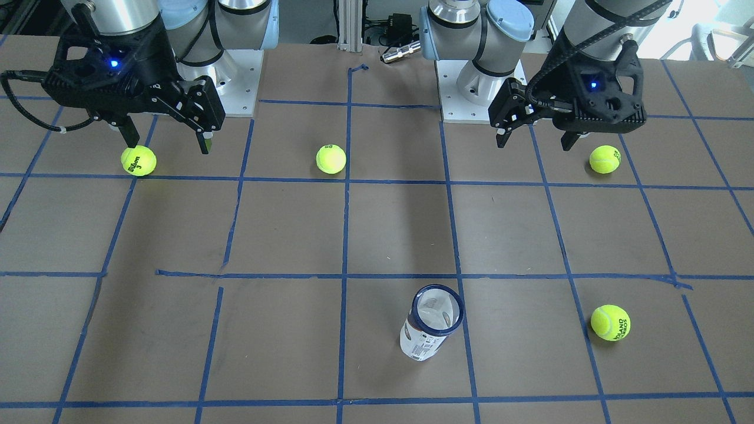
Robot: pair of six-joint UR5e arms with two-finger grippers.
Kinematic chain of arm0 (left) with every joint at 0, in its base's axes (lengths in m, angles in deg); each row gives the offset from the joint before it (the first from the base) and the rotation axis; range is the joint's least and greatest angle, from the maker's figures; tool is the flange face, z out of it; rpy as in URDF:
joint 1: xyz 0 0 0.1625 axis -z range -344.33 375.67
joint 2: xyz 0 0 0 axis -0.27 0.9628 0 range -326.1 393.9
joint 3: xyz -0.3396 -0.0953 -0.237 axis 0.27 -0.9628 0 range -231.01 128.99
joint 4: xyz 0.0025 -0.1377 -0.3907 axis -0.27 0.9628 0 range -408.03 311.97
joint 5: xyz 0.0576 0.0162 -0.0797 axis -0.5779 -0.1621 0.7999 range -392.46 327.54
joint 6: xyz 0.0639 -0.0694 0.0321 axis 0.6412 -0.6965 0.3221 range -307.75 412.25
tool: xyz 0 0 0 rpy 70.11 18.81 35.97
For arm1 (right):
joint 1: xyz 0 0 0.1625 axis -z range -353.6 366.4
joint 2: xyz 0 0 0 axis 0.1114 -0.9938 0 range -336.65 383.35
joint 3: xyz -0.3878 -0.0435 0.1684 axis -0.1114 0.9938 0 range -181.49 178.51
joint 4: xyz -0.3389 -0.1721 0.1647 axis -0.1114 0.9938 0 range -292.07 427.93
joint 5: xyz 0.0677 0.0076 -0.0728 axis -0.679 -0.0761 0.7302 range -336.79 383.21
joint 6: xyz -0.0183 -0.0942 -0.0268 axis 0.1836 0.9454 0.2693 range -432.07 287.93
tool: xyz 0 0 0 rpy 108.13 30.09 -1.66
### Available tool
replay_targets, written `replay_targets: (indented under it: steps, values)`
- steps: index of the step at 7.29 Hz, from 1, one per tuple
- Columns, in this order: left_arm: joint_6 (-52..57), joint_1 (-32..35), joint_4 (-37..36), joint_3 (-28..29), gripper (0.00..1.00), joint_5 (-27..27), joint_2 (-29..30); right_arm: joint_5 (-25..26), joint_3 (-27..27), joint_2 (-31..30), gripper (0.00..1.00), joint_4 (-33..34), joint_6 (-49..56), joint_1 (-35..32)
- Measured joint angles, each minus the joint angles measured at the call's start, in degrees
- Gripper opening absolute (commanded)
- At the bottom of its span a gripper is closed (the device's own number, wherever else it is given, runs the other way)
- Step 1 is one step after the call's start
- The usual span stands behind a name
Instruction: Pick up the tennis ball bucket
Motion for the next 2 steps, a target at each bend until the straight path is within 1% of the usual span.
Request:
replay_targets:
  steps: [2]
  values:
    - [0.0, -0.52, 0.32, -0.27, 1.0, 0.08, -0.71, 0.0, -0.01, 0.05, 1.0, 0.0, -0.04, 0.0]
